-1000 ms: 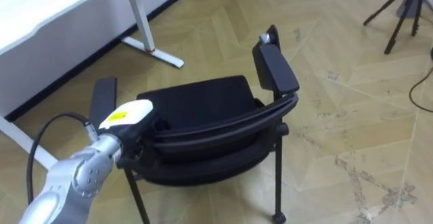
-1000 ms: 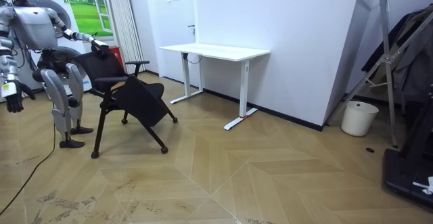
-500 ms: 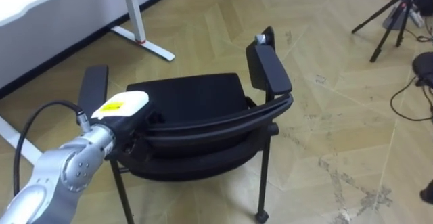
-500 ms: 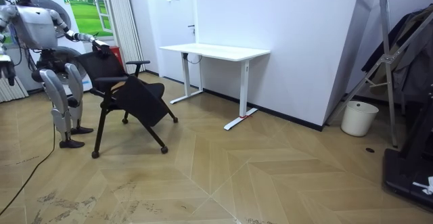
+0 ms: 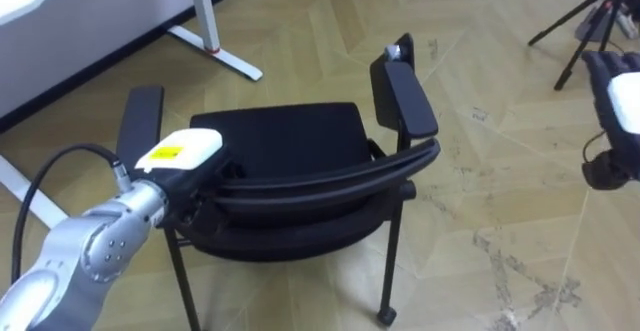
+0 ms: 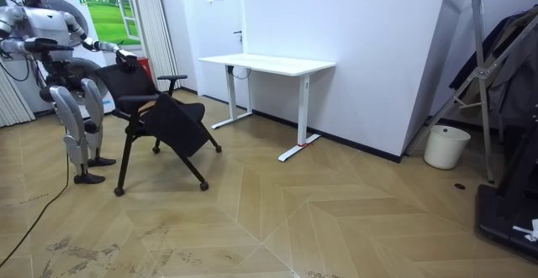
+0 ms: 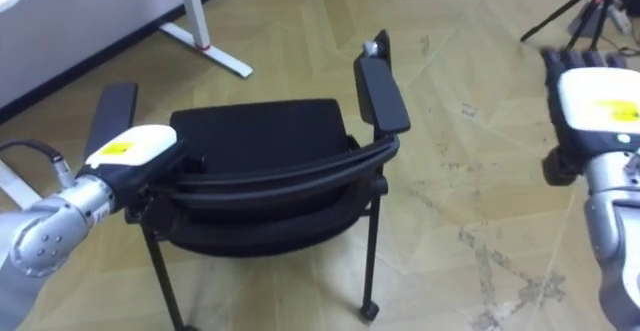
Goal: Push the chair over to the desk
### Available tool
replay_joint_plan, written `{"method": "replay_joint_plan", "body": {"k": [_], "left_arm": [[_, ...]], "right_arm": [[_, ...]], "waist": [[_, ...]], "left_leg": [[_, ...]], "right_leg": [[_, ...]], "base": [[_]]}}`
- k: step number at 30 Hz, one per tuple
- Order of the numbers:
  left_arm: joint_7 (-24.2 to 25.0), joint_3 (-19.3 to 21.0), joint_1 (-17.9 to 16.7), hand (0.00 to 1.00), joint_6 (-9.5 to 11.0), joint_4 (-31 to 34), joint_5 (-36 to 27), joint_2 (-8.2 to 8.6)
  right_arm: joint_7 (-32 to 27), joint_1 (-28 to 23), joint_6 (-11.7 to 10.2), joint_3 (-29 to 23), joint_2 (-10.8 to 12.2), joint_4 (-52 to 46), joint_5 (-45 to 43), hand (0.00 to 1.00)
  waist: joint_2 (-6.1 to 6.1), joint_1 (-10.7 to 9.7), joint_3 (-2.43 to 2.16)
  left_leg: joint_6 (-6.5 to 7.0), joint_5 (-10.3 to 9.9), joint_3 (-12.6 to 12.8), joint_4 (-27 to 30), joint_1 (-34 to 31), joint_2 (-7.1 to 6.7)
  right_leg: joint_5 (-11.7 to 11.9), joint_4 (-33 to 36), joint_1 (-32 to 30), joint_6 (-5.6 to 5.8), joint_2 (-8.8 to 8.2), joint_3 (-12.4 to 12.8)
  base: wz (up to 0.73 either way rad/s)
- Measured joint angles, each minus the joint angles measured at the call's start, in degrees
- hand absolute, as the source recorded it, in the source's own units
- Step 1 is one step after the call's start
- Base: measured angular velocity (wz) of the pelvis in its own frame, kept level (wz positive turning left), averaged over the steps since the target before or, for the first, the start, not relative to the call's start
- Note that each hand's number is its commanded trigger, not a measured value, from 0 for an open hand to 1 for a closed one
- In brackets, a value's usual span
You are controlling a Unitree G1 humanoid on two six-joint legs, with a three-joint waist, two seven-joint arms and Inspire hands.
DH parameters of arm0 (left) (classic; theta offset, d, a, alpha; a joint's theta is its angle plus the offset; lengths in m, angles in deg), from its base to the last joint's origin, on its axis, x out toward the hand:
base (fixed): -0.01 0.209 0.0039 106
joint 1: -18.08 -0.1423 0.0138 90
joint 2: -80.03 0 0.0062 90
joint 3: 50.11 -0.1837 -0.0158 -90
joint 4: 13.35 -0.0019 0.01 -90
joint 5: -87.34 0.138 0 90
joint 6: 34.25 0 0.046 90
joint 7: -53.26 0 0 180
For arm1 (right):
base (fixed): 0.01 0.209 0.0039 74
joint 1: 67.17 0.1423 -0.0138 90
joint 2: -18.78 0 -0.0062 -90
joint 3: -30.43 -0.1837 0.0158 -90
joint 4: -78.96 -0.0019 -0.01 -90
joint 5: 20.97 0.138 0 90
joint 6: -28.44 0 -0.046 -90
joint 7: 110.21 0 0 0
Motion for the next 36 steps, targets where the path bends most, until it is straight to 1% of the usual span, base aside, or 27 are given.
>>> {"method": "replay_joint_plan", "body": {"k": [2,4,6,9,11,13,16,18,20,23,25,29,31,33,36], "left_arm": [[0.0,0.0,0.2,1.00,0.7,-0.3,0.0,-0.01],[0.0,0.3,0.2,1.00,1.2,-0.4,0.0,-0.15],[-0.2,0.3,0.3,1.00,1.5,-0.6,0.0,-0.27],[-1.0,0.2,0.6,1.00,2.6,-1.5,0.0,-0.49],[-1.7,0.2,0.9,1.00,3.5,-2.5,-0.4,-0.94],[-2.2,0.0,1.1,1.00,3.9,-3.3,-0.4,-1.05],[-3.1,-0.1,1.6,1.00,5.1,-4.6,-0.4,-1.34],[-3.8,-0.2,1.9,1.00,6.1,-5.8,-0.6,-1.64],[-4.1,-0.2,2.1,1.00,6.8,-6.7,-0.9,-2.20],[-4.8,-0.4,2.1,1.00,7.1,-7.2,-0.9,-2.67],[-4.9,-1.0,2.5,1.00,7.1,-7.6,-0.9,-2.72],[-5.5,-3.0,3.9,1.00,7.1,-8.3,-0.7,-3.01],[-6.1,-3.6,4.3,1.00,7.1,-8.2,-0.7,-3.29],[-6.3,-4.0,4.6,1.00,7.1,-8.2,-0.8,-3.61],[-7.2,-4.5,4.9,1.00,7.3,-8.2,-0.8,-3.76]], "right_arm": [[0.0,0.1,-0.8,1.3,0.0,-2.1,0.2,0.00],[0.1,0.7,-1.4,2.2,-0.1,-3.9,0.3,0.00],[0.4,1.0,-1.5,2.6,-0.1,-6.8,0.2,0.00],[0.4,1.2,-2.3,2.9,-0.2,-11.1,0.0,0.00],[0.4,1.4,-2.5,4.4,-0.5,-13.8,0.0,0.00],[0.5,1.4,-3.0,5.6,-0.7,-15.2,-0.1,0.00],[0.9,1.6,-3.8,6.5,-0.9,-17.0,-0.2,0.00],[1.4,2.7,-4.4,7.5,-1.5,-17.1,-0.2,0.00],[2.9,4.2,-5.2,9.1,-3.2,-18.5,-0.2,0.00],[4.6,5.0,-5.5,10.9,-4.9,-21.8,0.0,0.00],[5.7,5.7,-5.8,11.7,-4.9,-22.9,0.5,0.00],[7.1,5.8,-5.9,14.1,-4.9,-23.8,2.6,0.00],[7.7,5.8,-5.8,15.0,-4.9,-23.8,2.9,0.00],[8.5,5.8,-5.7,16.5,-5.2,-23.8,3.8,0.00],[10.6,5.9,-5.8,18.9,-6.4,-24.1,5.0,0.00]], "waist": [[-0.02,0.8,0.08],[-0.05,0.7,0.13],[-0.03,0.7,0.15],[-0.18,0.7,0.24],[-0.21,0.7,0.26],[-0.26,0.7,0.29],[-0.39,0.7,0.37],[-0.52,0.9,0.45],[-0.65,1.0,0.51],[-0.95,1.0,0.59],[-1.28,1.1,0.56],[-1.85,2.3,0.26],[-1.99,2.5,0.26],[-2.02,2.8,0.23],[-1.95,3.2,0.23]], "left_leg": [[-0.01,0.0,0.0,-0.1,0.1,0.03],[-0.01,0.0,0.0,-0.3,0.1,0.02],[-0.01,0.0,0.2,-0.5,0.0,0.01],[-0.02,0.0,0.2,-0.5,0.0,-0.01],[-0.02,0.0,0.2,-0.6,0.0,-0.03],[-0.02,0.0,0.2,-0.6,0.2,-0.02],[-0.02,0.0,0.2,-0.6,0.4,0.00],[-0.11,0.1,0.6,-0.8,0.9,0.00],[-0.15,0.1,1.1,-1.1,1.2,0.05],[-0.15,0.1,1.1,-1.1,1.3,0.07],[-0.15,0.1,1.2,-1.1,1.4,0.07],[-0.15,0.1,1.2,-1.0,1.4,0.08],[-0.14,0.1,1.2,-1.1,1.3,0.08],[-0.14,0.1,1.2,-1.1,1.3,0.08],[-0.14,0.1,1.2,-1.1,1.1,0.10]], "right_leg": [[0.0,0.1,0.0,0.00,0.12,0.4],[0.0,0.1,-0.1,-0.01,0.12,0.4],[0.0,0.1,0.0,0.00,0.11,0.4],[0.0,0.0,0.0,0.00,0.07,0.3],[0.0,0.0,0.1,0.01,0.06,0.4],[0.0,0.0,0.3,0.01,0.07,0.3],[0.0,0.0,0.5,0.01,0.10,0.3],[0.0,0.1,0.5,0.01,0.13,0.6],[0.0,0.0,0.4,0.01,0.28,1.1],[0.0,0.0,0.5,0.01,0.31,1.2],[0.0,0.0,0.6,0.01,0.36,1.3],[0.2,0.0,0.9,0.10,0.41,1.5],[0.3,0.0,0.9,0.11,0.40,1.5],[0.3,-0.1,0.8,0.12,0.41,1.5],[0.3,-0.1,0.6,0.12,0.45,1.5]], "base": [[-0.08],[-0.03],[0.00],[0.00],[0.00],[0.00],[0.00],[-0.07],[-0.11],[-0.02],[0.00],[0.00],[0.00],[0.00],[0.00]]}}
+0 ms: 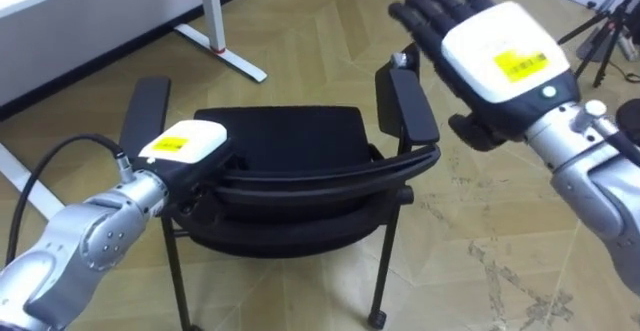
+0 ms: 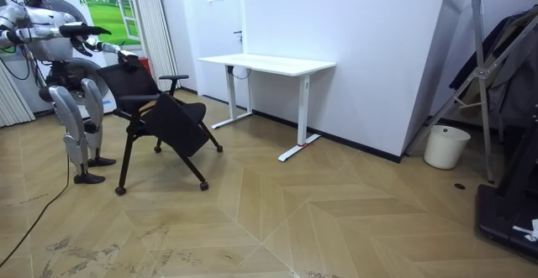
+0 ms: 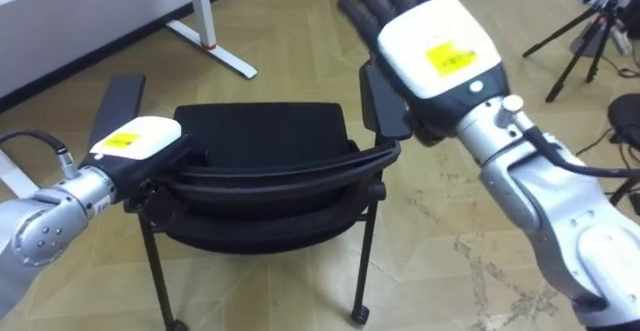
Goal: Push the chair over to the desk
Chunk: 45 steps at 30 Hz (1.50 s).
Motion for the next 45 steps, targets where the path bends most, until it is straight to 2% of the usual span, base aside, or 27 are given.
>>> {"method": "replay_joint_plan", "body": {"k": [5,9,19,27,33,39,40,45], "left_arm": [[-1.0,-1.0,0.1,1.00,0.1,-0.1,-0.2,-0.08],[-1.1,-1.2,0.1,1.00,0.1,-0.1,-0.3,-0.07],[-1.1,-2.2,1.0,1.00,-0.3,-0.7,-1.1,-0.24],[-1.4,-2.8,1.2,1.00,-0.3,-1.1,-1.2,-0.30],[-1.4,-3.5,2.0,1.00,-0.6,-1.8,-1.4,-0.01],[-1.4,-3.4,2.1,1.00,-1.4,-2.1,-0.8,1.22],[-1.4,-3.4,2.1,1.00,-1.6,-2.1,-0.6,1.38],[-1.4,-3.5,2.2,1.00,-2.3,-1.7,-0.2,2.00]], "right_arm": [[3.7,0.0,0.1,1.0,-0.8,0.0,2.5,0.00],[5.8,0.0,0.3,1.3,-0.8,0.2,4.1,0.00],[11.7,0.0,2.5,8.5,-0.7,6.5,9.8,0.00],[14.8,-0.1,3.4,9.0,-0.7,10.3,12.6,0.00],[17.2,-1.0,5.1,9.0,-0.6,11.6,12.6,0.00],[17.1,-1.2,6.7,9.0,1.5,11.7,10.1,0.00],[16.8,-1.2,7.1,9.0,2.6,12.0,9.3,0.00],[15.1,-1.2,7.6,9.0,4.6,13.2,7.0,0.00]], "waist": [[0.67,0.5,-0.31],[0.80,0.7,-0.27],[0.89,0.8,-0.18],[0.98,0.9,-0.14],[1.51,1.0,-0.09],[1.67,1.3,-0.19],[1.69,1.2,-0.20],[2.07,1.0,-0.23]], "left_leg": [[0.00,0.0,0.0,0.0,-0.2,-0.01],[0.00,0.0,0.0,0.0,-0.1,0.04],[0.00,0.0,-0.3,0.0,-0.1,0.01],[0.00,0.0,-0.4,0.0,-0.1,0.00],[0.00,0.0,-0.5,0.1,-0.1,0.01],[0.00,0.0,-0.7,0.1,0.0,-0.02],[0.00,0.0,-0.7,0.1,0.0,-0.02],[0.01,0.0,-1.2,0.1,-0.2,-0.12]], "right_leg": [[0.0,0.0,-0.2,0.00,-0.04,0.0],[0.0,0.1,-0.1,0.00,-0.02,-0.1],[0.0,0.2,-0.1,0.00,-0.05,-0.1],[0.0,0.1,0.1,0.00,-0.08,-0.2],[0.0,0.0,0.2,0.00,-0.16,-0.7],[0.0,0.1,0.3,-0.04,-0.18,-0.8],[0.0,0.0,0.3,-0.04,-0.18,-0.8],[0.0,0.0,0.2,-0.04,-0.28,-1.1]], "base": [[0.00],[0.00],[0.00],[0.00],[0.03],[0.00],[0.00],[0.03]]}}
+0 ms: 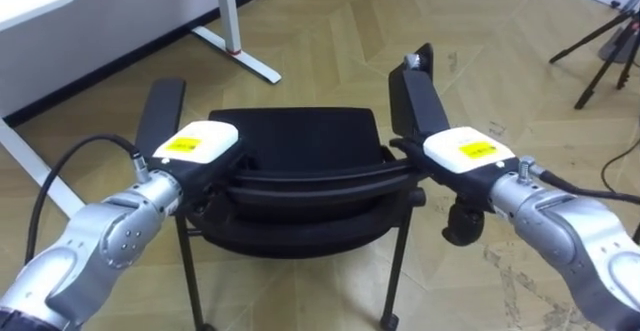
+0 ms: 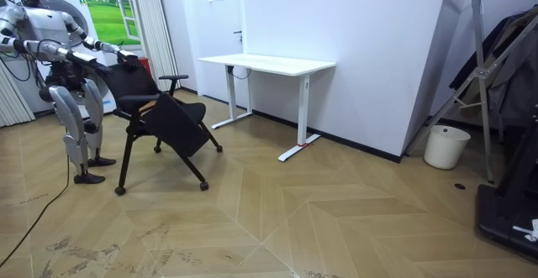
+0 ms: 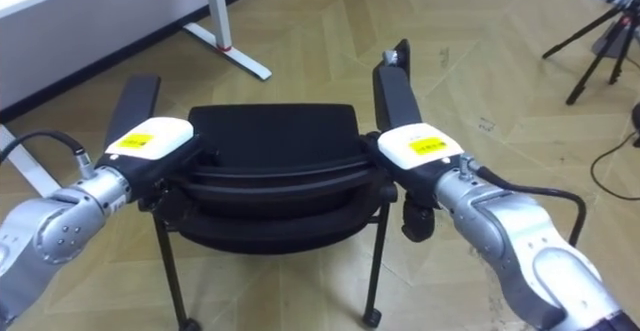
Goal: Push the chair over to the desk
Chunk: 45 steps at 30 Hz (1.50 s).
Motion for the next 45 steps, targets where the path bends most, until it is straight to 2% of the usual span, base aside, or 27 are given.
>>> {"method": "replay_joint_plan", "body": {"k": [4,8,14,17,22,32,35,38,39,41,42,43,45], "left_arm": [[-0.1,-0.5,0.0,1.00,-0.4,-0.1,0.0,1.02],[-0.8,-1.7,0.0,1.00,-1.4,-0.2,0.1,2.36],[-1.4,-2.6,0.1,1.00,-1.9,0.4,1.3,4.26],[-1.4,-3.4,0.3,1.00,-1.9,0.8,1.8,4.89],[-1.4,-4.9,2.0,1.00,-2.0,0.8,2.3,5.18],[-1.4,-5.5,3.6,1.00,-3.0,0.4,3.0,5.38],[-1.4,-5.5,3.9,1.00,-3.5,0.4,3.4,5.43],[-1.3,-6.5,4.6,1.00,-4.0,0.2,3.3,5.44],[-1.3,-6.5,4.6,1.00,-4.0,0.2,3.3,5.44],[-1.3,-6.6,4.9,1.00,-4.0,-0.2,3.3,5.49],[-1.3,-6.7,5.0,1.00,-4.0,-0.3,3.3,5.52],[-1.3,-6.9,5.2,1.00,-4.0,-0.5,3.3,5.56],[-1.3,-7.2,5.7,1.00,-4.1,-0.9,3.2,5.68]], "right_arm": [[-2.5,0.0,-0.1,0.0,0.4,1.6,-0.9,0.00],[-8.5,0.2,0.0,0.0,3.7,6.4,-1.3,0.00],[-12.7,0.9,1.3,0.1,6.8,10.2,-4.0,0.00],[-13.7,0.9,1.3,0.7,6.8,10.7,-6.0,0.00],[-13.5,3.8,2.5,3.9,7.5,12.2,-6.4,0.00],[-12.8,5.9,3.8,5.4,8.2,13.3,-5.1,0.00],[-12.2,6.1,4.4,5.2,8.5,13.6,-5.1,0.00],[-11.7,6.1,4.9,5.3,8.5,13.6,-5.1,0.00],[-11.7,6.1,5.0,5.3,8.5,13.6,-5.1,0.08],[-11.7,6.1,5.0,5.3,8.5,13.6,-5.1,0.56],[-11.7,6.1,5.0,5.3,8.5,13.6,-5.1,0.73],[-11.7,6.1,5.0,5.4,8.4,13.6,-5.1,1.00],[-11.6,6.1,5.0,5.4,8.4,13.6,-5.1,1.00]], "waist": [[0.84,-0.1,0.04],[1.79,0.0,-0.18],[2.60,0.7,-0.26],[2.87,1.5,-0.43],[2.38,2.8,-0.21],[1.52,2.8,0.20],[1.21,2.2,0.14],[1.08,2.3,0.09],[1.08,2.3,0.09],[1.20,2.3,0.12],[1.22,2.2,0.14],[1.27,2.2,0.16],[1.56,2.2,0.33]], "left_leg": [[0.00,0.0,-0.2,0.1,-0.2,-0.05],[0.00,0.0,-0.4,0.0,-0.1,-0.10],[0.01,0.0,-1.6,0.0,-0.9,-0.20],[0.02,0.0,-1.8,0.1,-1.0,-0.22],[0.02,0.0,-2.1,1.1,-2.3,-0.26],[0.01,0.0,-2.5,1.7,-3.8,-0.22],[0.01,0.0,-3.5,2.1,-4.3,-0.33],[0.01,0.0,-3.5,2.2,-4.4,-0.35],[0.01,0.0,-3.5,2.2,-4.4,-0.35],[0.02,0.0,-3.9,2.7,-4.6,-0.37],[0.02,0.0,-4.0,2.7,-4.7,-0.37],[0.01,0.0,-4.2,2.9,-4.8,-0.37],[0.01,0.0,-4.5,3.0,-4.8,-0.37]], "right_leg": [[0.0,-0.1,0.4,0.01,-0.20,-0.6],[0.0,-0.3,0.7,0.05,-0.33,-1.0],[-0.1,-0.8,0.5,0.11,-0.45,-2.0],[-0.1,-1.1,0.7,0.12,-0.51,-2.2],[-0.1,-0.8,-0.4,0.12,-0.81,-2.6],[-0.1,-0.2,-1.3,0.02,-0.99,-3.6],[-0.1,-0.2,-1.3,0.03,-1.20,-4.3],[-0.1,-0.2,-1.3,0.02,-1.25,-4.5],[-0.1,-0.2,-1.3,0.02,-1.25,-4.5],[-0.1,-0.3,-1.3,0.02,-1.27,-4.6],[-0.1,-0.3,-1.3,0.01,-1.28,-4.7],[-0.1,-0.3,-1.3,0.01,-1.31,-4.9],[-0.1,-0.3,-1.2,0.00,-1.31,-5.1]], "base": [[0.07],[0.05],[0.09],[0.04],[0.03],[0.02],[0.11],[0.05],[0.00],[0.02],[0.06],[0.08],[0.06]]}}
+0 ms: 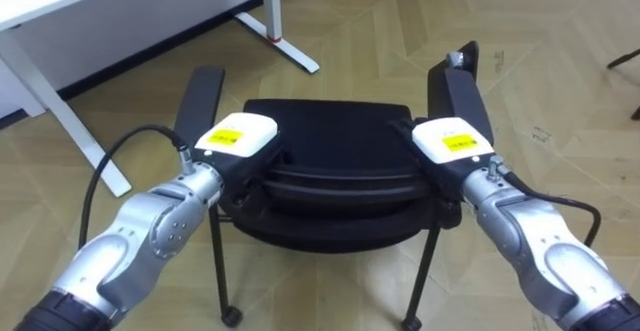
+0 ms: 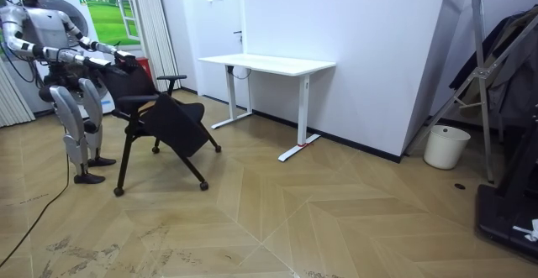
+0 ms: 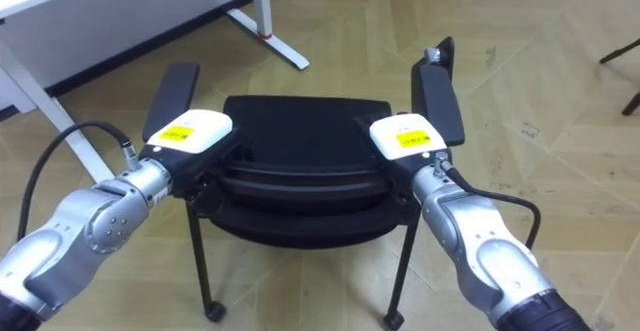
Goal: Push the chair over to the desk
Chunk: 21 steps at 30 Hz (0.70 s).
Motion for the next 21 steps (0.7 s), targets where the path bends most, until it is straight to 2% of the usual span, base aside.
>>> {"method": "replay_joint_plan", "body": {"k": [9,14,21], "left_arm": [[0.0,0.0,0.4,1.00,-0.6,-0.4,0.2,0.71],[-1.0,-0.2,0.4,1.00,-1.2,-1.5,0.2,1.38],[-1.7,-0.1,0.4,1.00,-1.0,-2.5,0.3,1.74]], "right_arm": [[0.6,-0.3,-1.4,0.1,-2.2,-0.6,0.0,1.00],[-3.9,-1.0,-3.5,0.3,-2.9,0.2,-1.1,1.00],[-7.6,-1.0,-4.8,0.7,-2.7,2.4,-1.0,1.00]], "waist": [[0.60,0.0,-0.23],[1.46,0.0,-0.28],[1.17,0.0,-0.21]], "left_leg": [[0.00,0.0,-0.3,-0.6,0.1,-0.05],[-0.01,0.0,-0.3,-0.5,0.6,0.04],[-0.14,0.1,-0.2,-1.0,1.3,0.06]], "right_leg": [[0.4,-0.8,0.4,0.01,0.10,-0.2],[0.4,-0.8,0.8,0.00,0.15,-0.4],[0.2,-0.8,1.4,-0.10,0.15,-0.3]], "base": [[0.00],[0.01],[0.00]]}}
